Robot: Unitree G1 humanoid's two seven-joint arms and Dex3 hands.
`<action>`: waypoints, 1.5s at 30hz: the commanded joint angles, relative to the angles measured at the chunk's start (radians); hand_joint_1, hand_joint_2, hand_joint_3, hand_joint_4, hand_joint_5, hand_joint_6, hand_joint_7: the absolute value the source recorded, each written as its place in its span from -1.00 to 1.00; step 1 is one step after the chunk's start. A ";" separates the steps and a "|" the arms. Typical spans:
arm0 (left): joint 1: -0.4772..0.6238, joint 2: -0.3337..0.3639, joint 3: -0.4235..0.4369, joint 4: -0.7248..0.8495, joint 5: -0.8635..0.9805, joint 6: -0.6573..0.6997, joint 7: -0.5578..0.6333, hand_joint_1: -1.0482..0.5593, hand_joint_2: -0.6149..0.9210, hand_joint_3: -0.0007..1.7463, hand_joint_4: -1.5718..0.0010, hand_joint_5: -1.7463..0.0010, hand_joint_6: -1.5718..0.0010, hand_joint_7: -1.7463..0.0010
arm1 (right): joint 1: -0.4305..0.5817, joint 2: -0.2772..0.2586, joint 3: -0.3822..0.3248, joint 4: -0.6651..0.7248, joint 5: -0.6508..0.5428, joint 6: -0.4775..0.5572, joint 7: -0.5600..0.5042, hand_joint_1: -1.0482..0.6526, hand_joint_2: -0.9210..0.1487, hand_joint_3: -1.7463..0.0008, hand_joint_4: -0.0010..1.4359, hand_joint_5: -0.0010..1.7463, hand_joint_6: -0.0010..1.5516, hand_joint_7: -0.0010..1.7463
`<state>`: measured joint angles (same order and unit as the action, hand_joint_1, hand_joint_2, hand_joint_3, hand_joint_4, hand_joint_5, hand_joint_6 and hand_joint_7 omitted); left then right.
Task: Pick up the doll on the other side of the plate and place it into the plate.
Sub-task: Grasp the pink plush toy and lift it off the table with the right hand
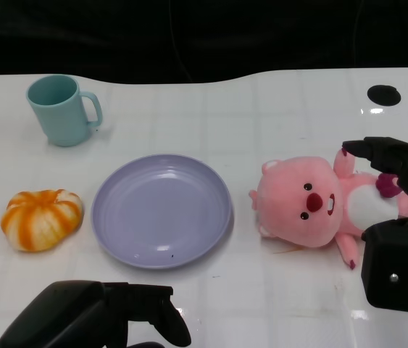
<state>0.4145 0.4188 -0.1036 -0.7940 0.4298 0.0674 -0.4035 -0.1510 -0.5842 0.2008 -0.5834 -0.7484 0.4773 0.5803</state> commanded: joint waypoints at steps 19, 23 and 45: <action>-0.007 -0.016 -0.039 -0.015 0.028 0.012 0.003 0.03 1.00 -0.55 0.20 -0.82 0.06 0.01 | -0.118 -0.001 0.061 0.319 -0.122 -0.169 -0.052 -0.74 -1.00 0.92 -0.87 -0.12 -0.61 -0.89; -0.008 -0.018 -0.039 -0.015 0.032 0.008 0.002 0.03 1.00 -0.55 0.20 -0.81 0.06 0.01 | -0.141 0.015 0.077 0.372 -0.128 -0.177 -0.066 -0.72 -1.00 0.90 -0.85 -0.14 -0.57 -0.89; 0.006 -0.026 -0.035 -0.037 0.031 0.021 -0.005 0.04 1.00 -0.53 0.20 -0.80 0.08 -0.02 | -0.251 0.112 0.134 0.596 -0.118 -0.135 -0.090 -0.57 -1.00 0.79 -0.65 -0.42 -0.42 -0.97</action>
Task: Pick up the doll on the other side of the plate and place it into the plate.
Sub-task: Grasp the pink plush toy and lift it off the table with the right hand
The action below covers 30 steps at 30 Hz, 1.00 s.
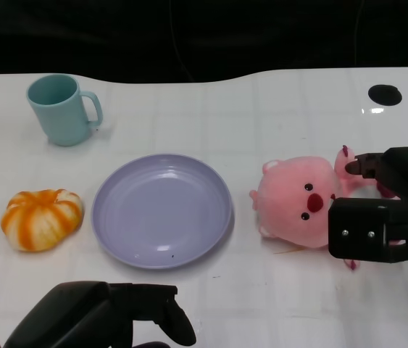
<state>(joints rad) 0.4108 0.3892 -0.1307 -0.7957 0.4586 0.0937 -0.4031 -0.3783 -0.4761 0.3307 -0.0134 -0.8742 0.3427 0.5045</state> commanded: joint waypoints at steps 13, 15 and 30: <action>0.013 0.005 -0.011 -0.038 0.008 -0.003 -0.003 0.04 1.00 -0.55 0.21 -0.85 0.08 -0.03 | -0.098 0.037 0.064 0.185 0.007 0.004 -0.013 -0.60 -1.00 0.79 -0.68 -0.49 -0.43 -0.99; 0.015 0.005 -0.012 -0.042 0.008 -0.002 -0.004 0.04 1.00 -0.55 0.21 -0.86 0.09 -0.03 | -0.119 0.043 0.081 0.224 0.006 0.003 -0.012 -0.61 -1.00 0.79 -0.67 -0.50 -0.42 -0.98; 0.054 0.002 -0.014 -0.078 0.020 -0.004 -0.004 0.03 1.00 -0.56 0.20 -0.84 0.08 -0.02 | -0.295 0.128 0.192 0.586 0.005 -0.039 -0.104 -0.75 -1.00 0.87 -0.77 -0.57 -0.52 -1.00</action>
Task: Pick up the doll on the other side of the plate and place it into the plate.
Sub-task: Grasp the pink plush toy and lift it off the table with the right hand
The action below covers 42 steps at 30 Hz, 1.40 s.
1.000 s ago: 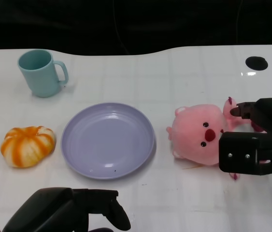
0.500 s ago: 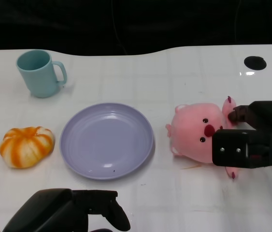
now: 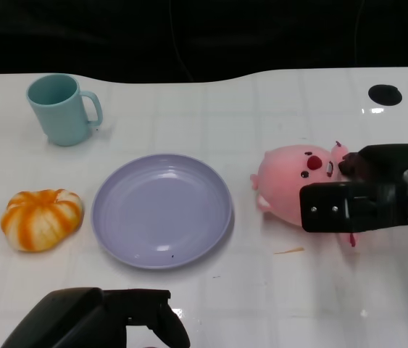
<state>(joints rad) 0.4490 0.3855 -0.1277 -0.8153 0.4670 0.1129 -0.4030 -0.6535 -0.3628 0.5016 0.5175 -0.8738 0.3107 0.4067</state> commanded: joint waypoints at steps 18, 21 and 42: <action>0.042 0.017 -0.030 -0.127 0.015 0.018 -0.012 0.02 1.00 -0.61 0.20 -0.90 0.06 0.00 | -0.141 0.097 0.174 0.338 -0.058 -0.077 -0.158 -0.70 -1.00 0.84 -0.73 -0.53 -0.37 -0.95; 0.043 0.018 -0.032 -0.132 0.018 0.028 -0.017 0.02 1.00 -0.61 0.21 -0.89 0.06 0.00 | -0.154 0.107 0.203 0.372 -0.074 -0.090 -0.185 -0.67 -1.00 0.81 -0.71 -0.51 -0.33 -0.95; 0.036 0.028 -0.030 -0.142 0.018 0.047 -0.021 0.01 1.00 -0.61 0.20 -0.88 0.06 -0.02 | -0.143 0.134 0.117 0.477 0.043 -0.199 -0.540 -0.22 -1.00 0.76 0.18 0.73 0.33 -0.98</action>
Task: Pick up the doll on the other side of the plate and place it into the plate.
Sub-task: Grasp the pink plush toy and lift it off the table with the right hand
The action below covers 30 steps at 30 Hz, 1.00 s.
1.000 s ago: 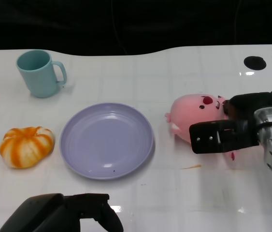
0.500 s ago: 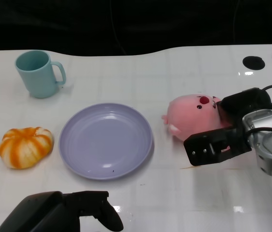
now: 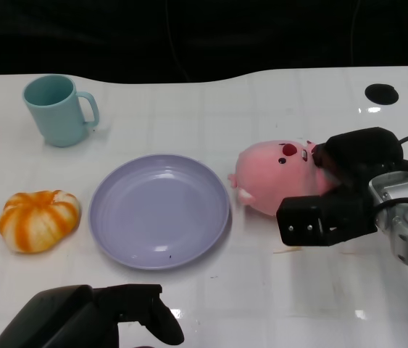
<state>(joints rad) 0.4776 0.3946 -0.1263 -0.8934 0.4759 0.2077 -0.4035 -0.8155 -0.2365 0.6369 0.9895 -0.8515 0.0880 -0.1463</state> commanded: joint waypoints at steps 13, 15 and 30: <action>0.005 0.029 -0.013 -0.061 -0.016 -0.047 -0.022 0.02 1.00 -0.59 0.22 -0.90 0.07 -0.02 | 0.055 -0.033 -0.110 -0.084 0.107 0.041 0.008 -0.11 -0.97 0.70 0.22 1.00 0.14 0.35; 0.005 0.031 -0.007 -0.060 -0.025 -0.048 -0.023 0.02 1.00 -0.59 0.22 -0.90 0.07 -0.02 | 0.062 -0.047 -0.114 -0.093 0.105 0.034 -0.004 -0.12 -0.97 0.70 0.21 1.00 0.02 0.46; 0.010 0.048 0.014 -0.051 -0.045 -0.052 -0.024 0.02 1.00 -0.59 0.22 -0.84 0.08 -0.01 | 0.169 -0.080 -0.277 -0.310 0.208 0.058 -0.031 -0.08 -0.93 0.70 0.27 1.00 -0.18 0.98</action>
<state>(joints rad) 0.4791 0.4240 -0.0980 -0.9075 0.4274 0.2130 -0.4144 -0.6513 -0.3079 0.3856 0.7106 -0.6589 0.1439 -0.1621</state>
